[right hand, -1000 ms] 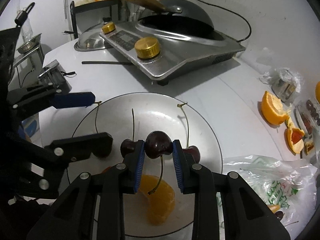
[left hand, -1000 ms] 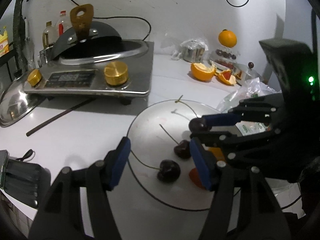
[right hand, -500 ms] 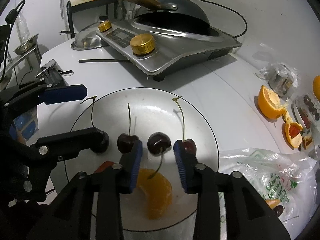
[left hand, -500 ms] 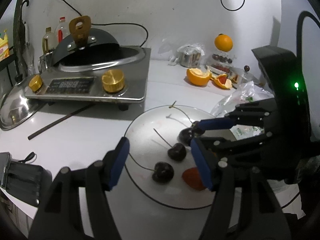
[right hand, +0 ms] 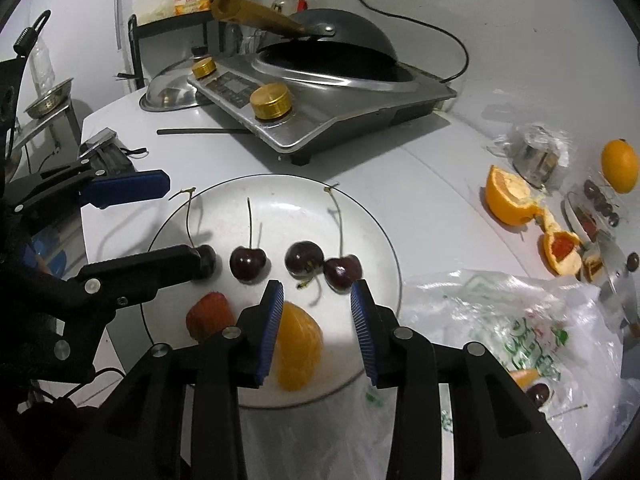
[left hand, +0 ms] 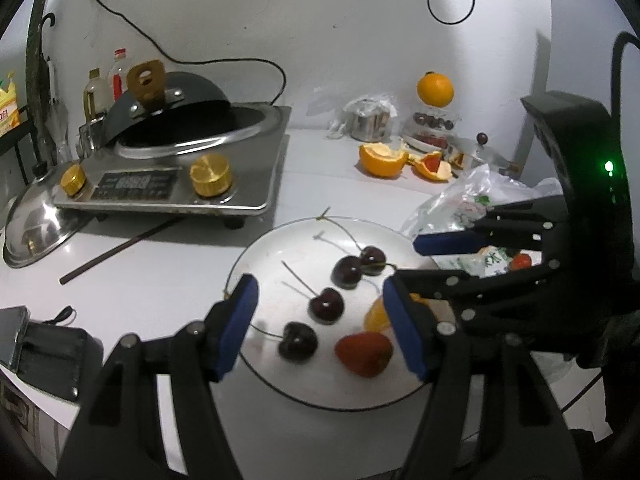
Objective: Organize fruits
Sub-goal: 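Move both open tools back over the plastic bag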
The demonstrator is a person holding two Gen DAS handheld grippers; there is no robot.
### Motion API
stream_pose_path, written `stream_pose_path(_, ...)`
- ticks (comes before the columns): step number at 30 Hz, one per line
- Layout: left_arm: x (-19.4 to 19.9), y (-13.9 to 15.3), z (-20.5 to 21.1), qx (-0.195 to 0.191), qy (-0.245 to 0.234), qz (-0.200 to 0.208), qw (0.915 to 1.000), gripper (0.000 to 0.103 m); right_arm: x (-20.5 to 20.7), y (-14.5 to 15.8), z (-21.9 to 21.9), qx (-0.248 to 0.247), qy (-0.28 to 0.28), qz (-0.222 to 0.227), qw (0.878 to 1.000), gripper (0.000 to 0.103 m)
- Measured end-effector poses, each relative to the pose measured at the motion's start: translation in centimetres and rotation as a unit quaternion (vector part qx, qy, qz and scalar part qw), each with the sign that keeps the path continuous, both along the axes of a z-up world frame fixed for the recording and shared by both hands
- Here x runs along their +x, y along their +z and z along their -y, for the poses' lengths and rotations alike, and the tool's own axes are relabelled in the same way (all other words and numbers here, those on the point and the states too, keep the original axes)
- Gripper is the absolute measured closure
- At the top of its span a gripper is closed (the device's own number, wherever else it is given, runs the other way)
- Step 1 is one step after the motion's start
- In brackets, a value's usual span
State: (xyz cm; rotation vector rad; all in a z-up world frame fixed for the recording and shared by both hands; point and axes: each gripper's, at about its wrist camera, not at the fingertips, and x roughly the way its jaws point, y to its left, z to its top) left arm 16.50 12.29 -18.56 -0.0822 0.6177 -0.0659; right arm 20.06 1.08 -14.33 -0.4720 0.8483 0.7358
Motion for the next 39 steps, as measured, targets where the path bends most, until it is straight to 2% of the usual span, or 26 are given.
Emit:
stream_pose_path(18, -0.4, 0.7, 4.4, 0.003, -0.020, 0.001, 0.9998, 0.036, -1.8, 1.6, 5.1, 0.019, -0.033, 0.017, 0.999, 0.066)
stream_pose_path(39, 1.2, 0.8, 11.2, 0.023, -0.068, -0.011, 0.9973, 0.035, -1.8, 1.9, 13.6, 0.037, -0.099, 0.021, 0.994, 0.066)
